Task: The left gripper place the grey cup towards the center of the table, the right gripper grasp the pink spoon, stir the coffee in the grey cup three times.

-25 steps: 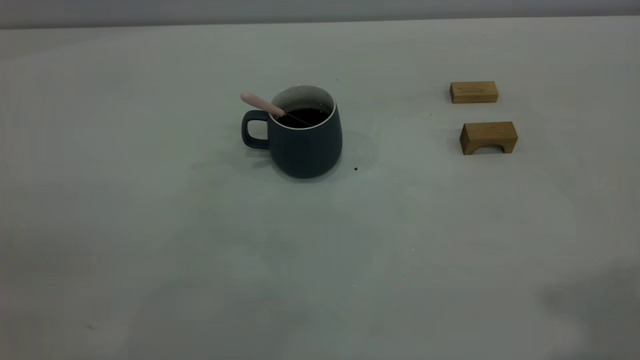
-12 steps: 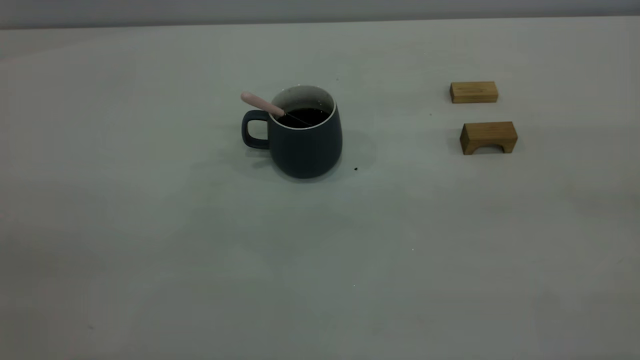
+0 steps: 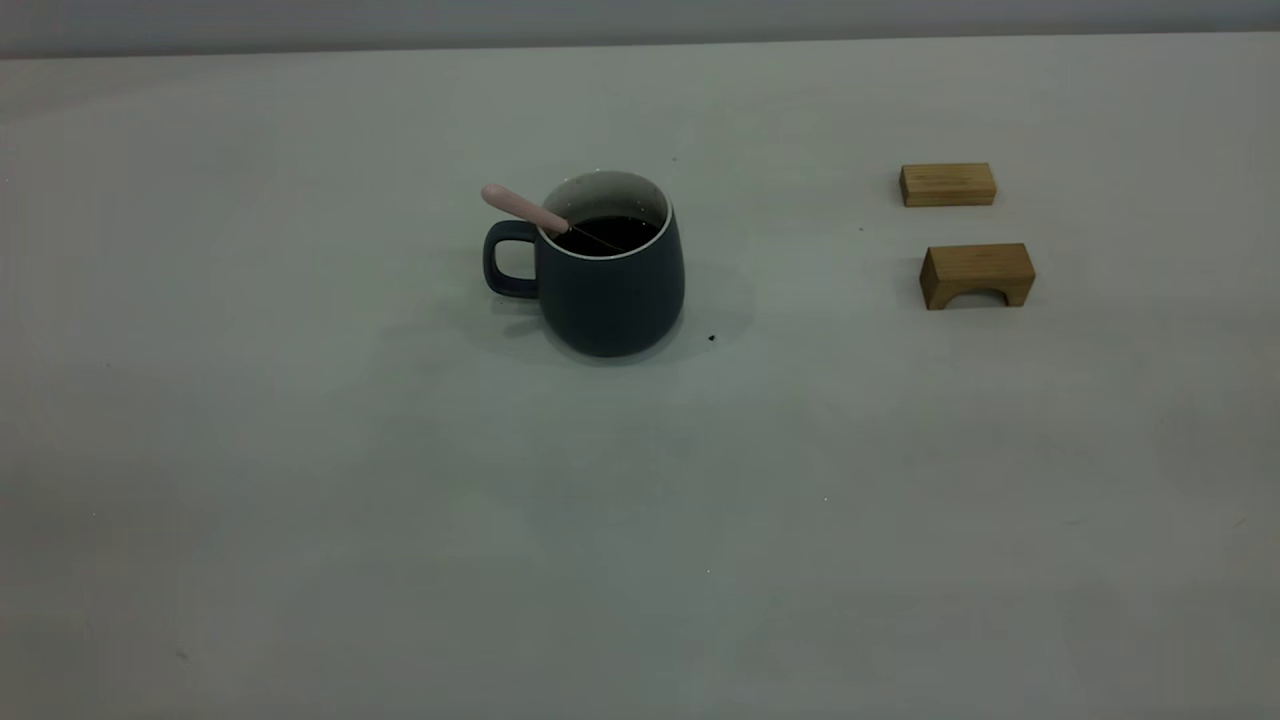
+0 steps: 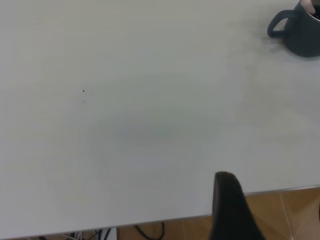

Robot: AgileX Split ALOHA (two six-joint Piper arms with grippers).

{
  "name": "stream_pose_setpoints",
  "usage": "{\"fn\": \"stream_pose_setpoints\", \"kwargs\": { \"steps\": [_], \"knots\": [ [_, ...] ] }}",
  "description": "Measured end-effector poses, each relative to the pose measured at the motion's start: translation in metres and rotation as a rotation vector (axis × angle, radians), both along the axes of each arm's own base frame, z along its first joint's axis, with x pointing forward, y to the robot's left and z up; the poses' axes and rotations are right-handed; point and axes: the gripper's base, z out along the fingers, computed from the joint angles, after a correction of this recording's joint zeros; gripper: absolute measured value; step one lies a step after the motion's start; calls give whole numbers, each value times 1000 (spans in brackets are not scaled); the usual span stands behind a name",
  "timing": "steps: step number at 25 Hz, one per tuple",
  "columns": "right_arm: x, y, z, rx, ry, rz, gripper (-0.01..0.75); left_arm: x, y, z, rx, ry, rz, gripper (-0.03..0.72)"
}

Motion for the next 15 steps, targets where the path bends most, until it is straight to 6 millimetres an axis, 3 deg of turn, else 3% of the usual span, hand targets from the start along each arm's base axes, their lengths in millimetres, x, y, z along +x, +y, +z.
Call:
{"fn": "stream_pose_setpoints", "kwargs": {
  "steps": [5,15],
  "knots": [
    [-11,-1,-2,-5,-62,-8,237,0,0,0,0,0,0,490],
    [-11,-1,-4,-4,-60,-9,237,0,0,0,0,0,0,490]
  ]
}}
